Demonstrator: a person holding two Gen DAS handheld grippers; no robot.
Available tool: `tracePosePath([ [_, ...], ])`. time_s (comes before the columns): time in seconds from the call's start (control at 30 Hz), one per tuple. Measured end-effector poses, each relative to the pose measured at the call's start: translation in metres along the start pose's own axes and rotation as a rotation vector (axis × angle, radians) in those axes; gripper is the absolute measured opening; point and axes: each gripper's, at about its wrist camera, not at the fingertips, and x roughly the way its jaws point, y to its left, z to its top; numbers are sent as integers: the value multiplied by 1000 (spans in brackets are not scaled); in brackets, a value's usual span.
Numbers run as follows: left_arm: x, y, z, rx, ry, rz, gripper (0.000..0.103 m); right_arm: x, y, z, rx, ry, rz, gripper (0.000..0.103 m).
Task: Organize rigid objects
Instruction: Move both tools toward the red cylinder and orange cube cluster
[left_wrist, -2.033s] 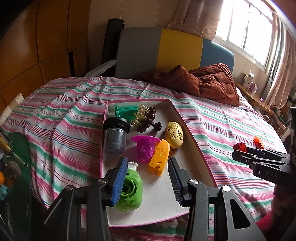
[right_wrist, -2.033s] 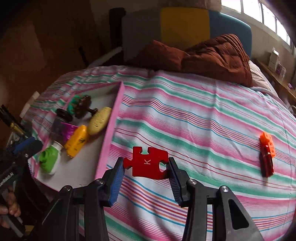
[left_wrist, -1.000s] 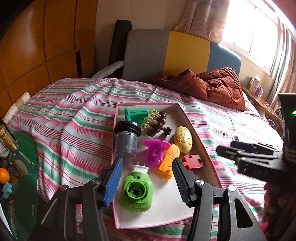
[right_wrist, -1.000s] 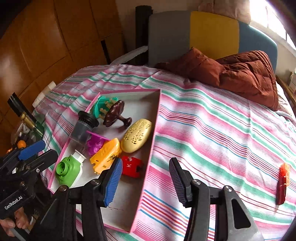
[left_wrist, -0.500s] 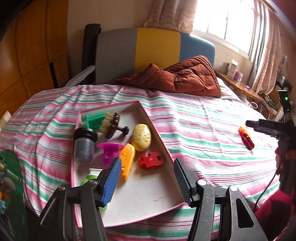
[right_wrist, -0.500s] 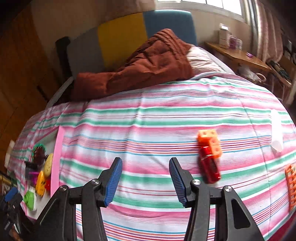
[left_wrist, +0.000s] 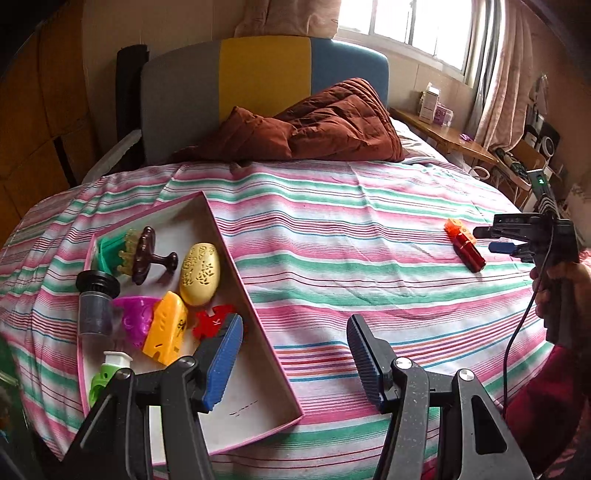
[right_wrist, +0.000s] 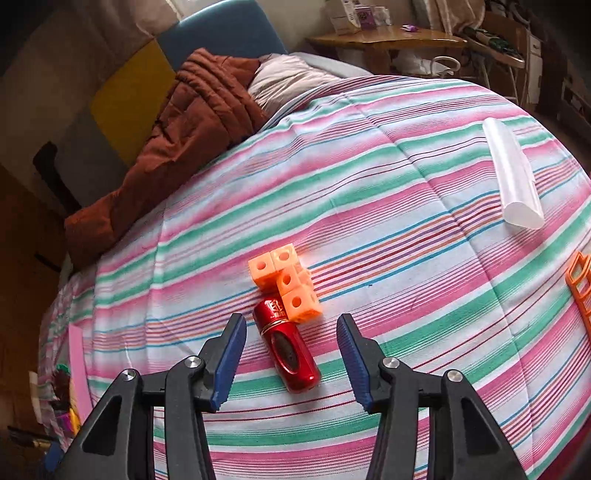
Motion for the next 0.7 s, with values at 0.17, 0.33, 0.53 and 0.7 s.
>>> tracePosePath([
  [0.17, 16, -16, 4, 25, 33, -21, 60, 26, 21, -10, -142, 71, -103, 46],
  [0.33, 30, -28, 14, 41, 47, -44, 60, 33, 36, -17, -237, 97, -62, 26],
  [0.53, 50, -47, 26, 63, 73, -86, 60, 34, 65, -32, -359, 170, 117, 26],
  [0.7, 69, -69, 33, 71, 113, -141, 62, 33, 52, -23, -208, 213, 168, 43],
])
